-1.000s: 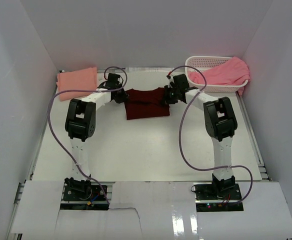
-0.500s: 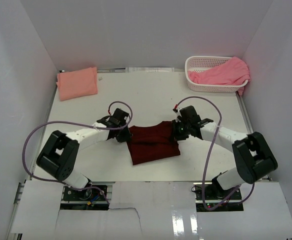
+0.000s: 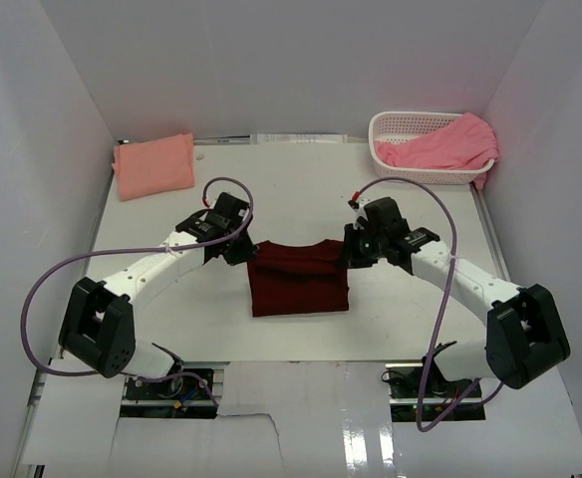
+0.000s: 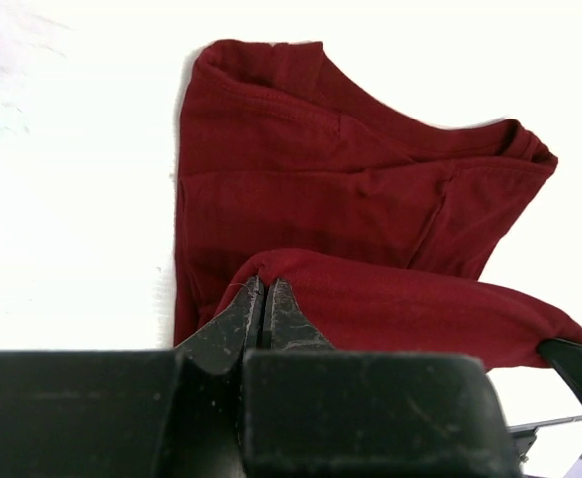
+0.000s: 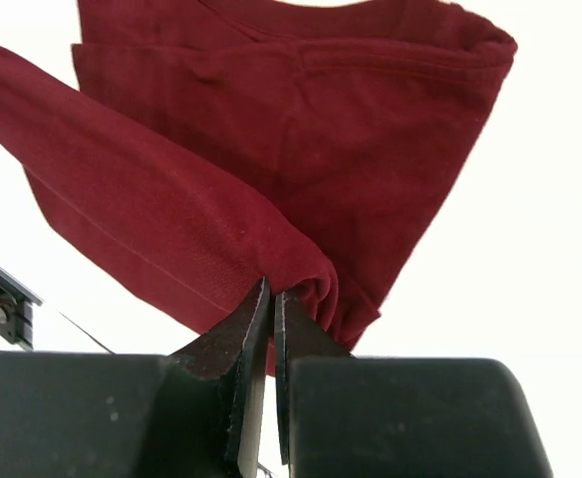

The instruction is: Fold and stack the t-shirts

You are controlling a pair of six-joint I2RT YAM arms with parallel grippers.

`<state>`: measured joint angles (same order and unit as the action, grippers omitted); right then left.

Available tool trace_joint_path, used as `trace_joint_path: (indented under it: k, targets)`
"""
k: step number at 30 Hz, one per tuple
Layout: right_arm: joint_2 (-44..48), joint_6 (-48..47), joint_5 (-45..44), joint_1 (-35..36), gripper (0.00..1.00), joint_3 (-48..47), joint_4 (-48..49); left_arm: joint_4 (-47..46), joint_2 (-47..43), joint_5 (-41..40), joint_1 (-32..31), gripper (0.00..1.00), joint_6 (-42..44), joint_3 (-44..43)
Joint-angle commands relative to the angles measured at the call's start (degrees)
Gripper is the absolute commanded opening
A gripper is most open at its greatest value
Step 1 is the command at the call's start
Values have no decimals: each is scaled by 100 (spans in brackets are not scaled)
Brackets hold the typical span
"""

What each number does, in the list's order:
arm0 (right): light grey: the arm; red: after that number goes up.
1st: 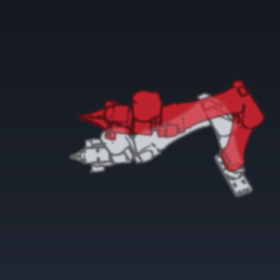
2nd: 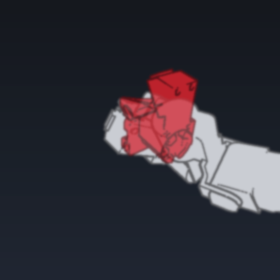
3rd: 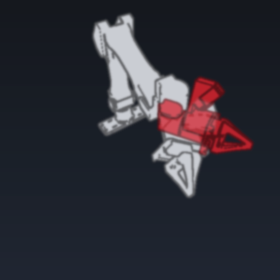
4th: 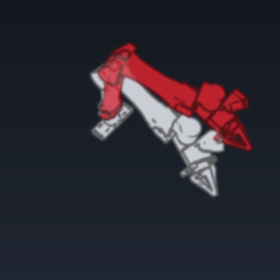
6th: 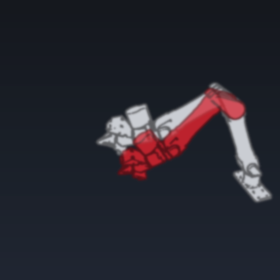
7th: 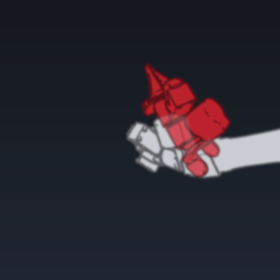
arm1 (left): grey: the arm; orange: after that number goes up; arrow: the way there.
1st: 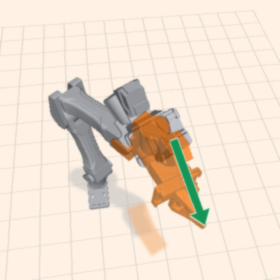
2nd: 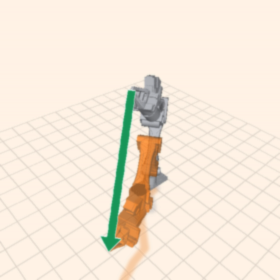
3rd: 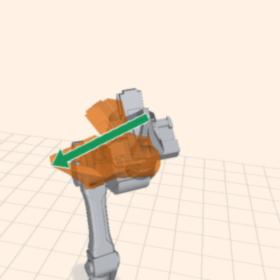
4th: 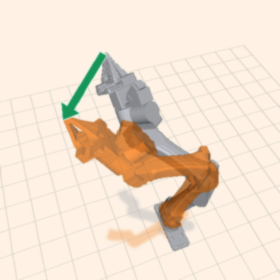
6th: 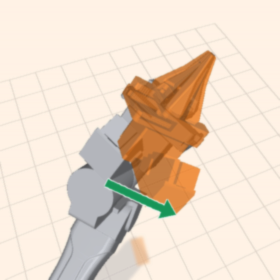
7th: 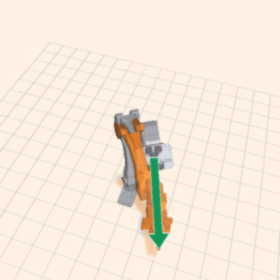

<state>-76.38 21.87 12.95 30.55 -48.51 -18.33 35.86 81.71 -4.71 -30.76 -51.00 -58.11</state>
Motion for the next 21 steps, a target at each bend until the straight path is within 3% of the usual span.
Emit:
trace_joint_path:
  k: [1,12,21]
  targets:
    - [-306,-200,-108,-5,8,-580,-75,194,46,-127,228,0,134,-271]
    - [-1028,-306,-205,-5,8,-1327,40,97,406,-57,597,1,293,-824]
    - [-826,-315,-222,-13,8,-1301,31,97,214,-47,668,0,319,-755]
